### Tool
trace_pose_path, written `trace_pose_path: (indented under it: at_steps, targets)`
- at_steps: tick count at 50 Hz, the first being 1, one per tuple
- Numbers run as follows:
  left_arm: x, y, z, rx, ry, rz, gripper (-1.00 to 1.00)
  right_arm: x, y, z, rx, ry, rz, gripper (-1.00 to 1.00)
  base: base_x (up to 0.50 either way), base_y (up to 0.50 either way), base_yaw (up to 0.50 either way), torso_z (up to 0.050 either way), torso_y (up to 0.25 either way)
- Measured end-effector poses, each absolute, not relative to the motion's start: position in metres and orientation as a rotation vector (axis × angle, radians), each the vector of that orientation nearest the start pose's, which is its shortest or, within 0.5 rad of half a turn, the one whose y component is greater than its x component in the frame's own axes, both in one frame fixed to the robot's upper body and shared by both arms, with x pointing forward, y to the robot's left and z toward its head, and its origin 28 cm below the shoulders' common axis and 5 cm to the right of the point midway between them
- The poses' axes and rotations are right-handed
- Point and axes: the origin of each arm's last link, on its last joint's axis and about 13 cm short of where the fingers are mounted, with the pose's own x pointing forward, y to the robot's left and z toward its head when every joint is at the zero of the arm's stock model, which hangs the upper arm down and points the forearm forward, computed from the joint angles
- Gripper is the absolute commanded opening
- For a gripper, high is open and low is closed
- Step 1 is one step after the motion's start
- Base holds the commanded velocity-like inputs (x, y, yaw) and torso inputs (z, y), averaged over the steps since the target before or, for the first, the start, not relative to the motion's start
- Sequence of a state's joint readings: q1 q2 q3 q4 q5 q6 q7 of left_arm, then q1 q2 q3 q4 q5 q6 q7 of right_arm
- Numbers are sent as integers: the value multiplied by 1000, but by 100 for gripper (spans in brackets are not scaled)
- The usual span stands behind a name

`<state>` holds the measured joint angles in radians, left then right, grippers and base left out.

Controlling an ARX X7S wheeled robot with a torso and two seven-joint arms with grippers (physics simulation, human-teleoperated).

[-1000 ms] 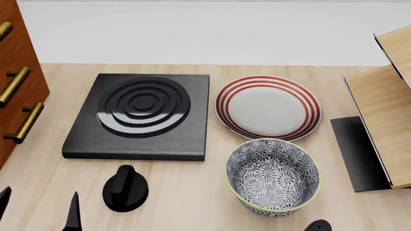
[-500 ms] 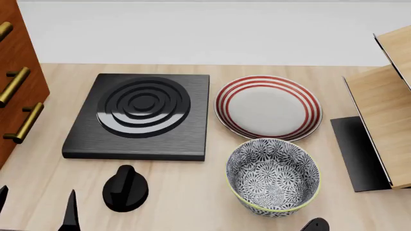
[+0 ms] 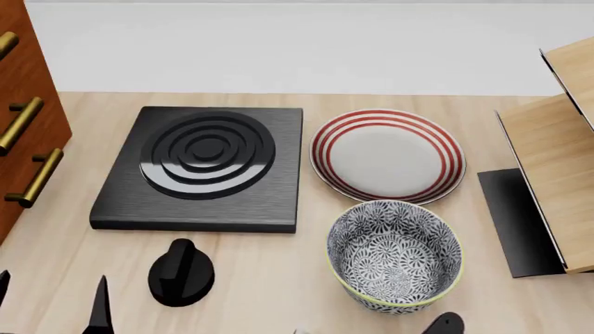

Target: Pick up the cream cheese and put it in the bowl.

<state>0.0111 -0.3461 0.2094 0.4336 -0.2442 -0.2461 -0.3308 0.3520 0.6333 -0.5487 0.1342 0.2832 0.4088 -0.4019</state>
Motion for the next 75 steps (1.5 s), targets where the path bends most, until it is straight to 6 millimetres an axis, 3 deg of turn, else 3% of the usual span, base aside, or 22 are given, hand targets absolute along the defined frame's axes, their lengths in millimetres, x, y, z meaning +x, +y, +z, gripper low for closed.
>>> trace_pose_path:
  at_steps: [14, 28, 55, 67, 75]
  targets:
    - [198, 222, 80, 74, -110, 21, 100, 247, -192, 38, -439, 509, 680, -100, 0, 0, 1, 0, 0]
    - [198, 223, 81, 73, -113, 24, 100, 236, -186, 58, -414, 452, 718, -100, 0, 0, 0, 0, 0]
    - [198, 224, 80, 68, -111, 25, 100, 233, -176, 130, -259, 309, 667, -100, 0, 0, 0, 0, 0]
    - [197, 224, 80, 64, -111, 24, 100, 247, -177, 174, -174, 308, 514, -100, 0, 0, 0, 0, 1]
    - [198, 225, 80, 62, -111, 26, 100, 266, -183, 190, -151, 370, 386, -100, 0, 0, 0, 0, 0]
